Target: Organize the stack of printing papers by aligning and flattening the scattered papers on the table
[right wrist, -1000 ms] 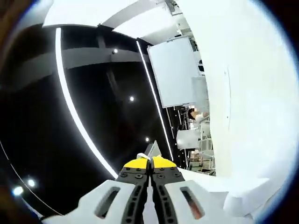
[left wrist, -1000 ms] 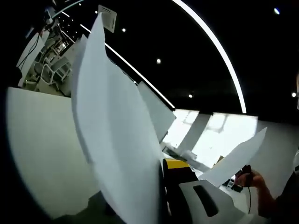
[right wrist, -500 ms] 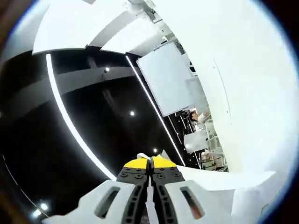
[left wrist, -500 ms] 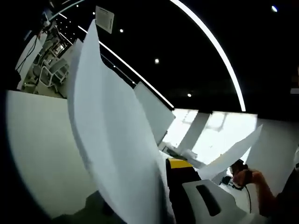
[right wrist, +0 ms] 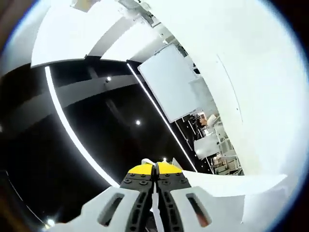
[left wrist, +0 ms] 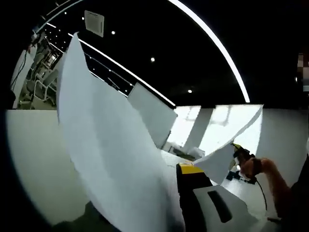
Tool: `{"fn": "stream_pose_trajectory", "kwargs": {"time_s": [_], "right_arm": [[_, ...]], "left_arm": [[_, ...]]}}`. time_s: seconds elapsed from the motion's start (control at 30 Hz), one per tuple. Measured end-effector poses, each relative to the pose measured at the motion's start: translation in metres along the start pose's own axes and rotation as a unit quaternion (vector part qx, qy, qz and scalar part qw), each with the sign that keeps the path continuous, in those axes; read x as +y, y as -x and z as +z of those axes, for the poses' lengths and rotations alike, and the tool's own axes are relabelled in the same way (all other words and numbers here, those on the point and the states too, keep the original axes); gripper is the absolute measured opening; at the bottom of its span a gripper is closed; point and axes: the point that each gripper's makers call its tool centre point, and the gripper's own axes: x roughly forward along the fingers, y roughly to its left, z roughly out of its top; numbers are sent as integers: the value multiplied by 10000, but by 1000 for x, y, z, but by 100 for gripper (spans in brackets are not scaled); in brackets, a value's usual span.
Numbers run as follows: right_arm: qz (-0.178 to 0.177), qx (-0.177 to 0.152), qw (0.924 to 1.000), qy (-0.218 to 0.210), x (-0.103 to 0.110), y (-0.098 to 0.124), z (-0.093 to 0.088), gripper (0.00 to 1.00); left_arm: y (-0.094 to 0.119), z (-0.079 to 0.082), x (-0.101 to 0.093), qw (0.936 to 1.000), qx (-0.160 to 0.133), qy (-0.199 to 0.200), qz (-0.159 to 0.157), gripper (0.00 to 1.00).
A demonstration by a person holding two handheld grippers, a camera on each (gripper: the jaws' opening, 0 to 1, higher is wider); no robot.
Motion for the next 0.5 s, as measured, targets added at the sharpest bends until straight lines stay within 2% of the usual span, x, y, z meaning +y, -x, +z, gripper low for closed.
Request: {"fn": "stream_pose_trajectory", "kwargs": {"time_s": [0.5], "right_arm": [[-151, 44, 9997, -199, -6, 3, -1, 0]], "left_arm": [[0, -2, -4, 9999, 57, -105, -59, 22]]}}
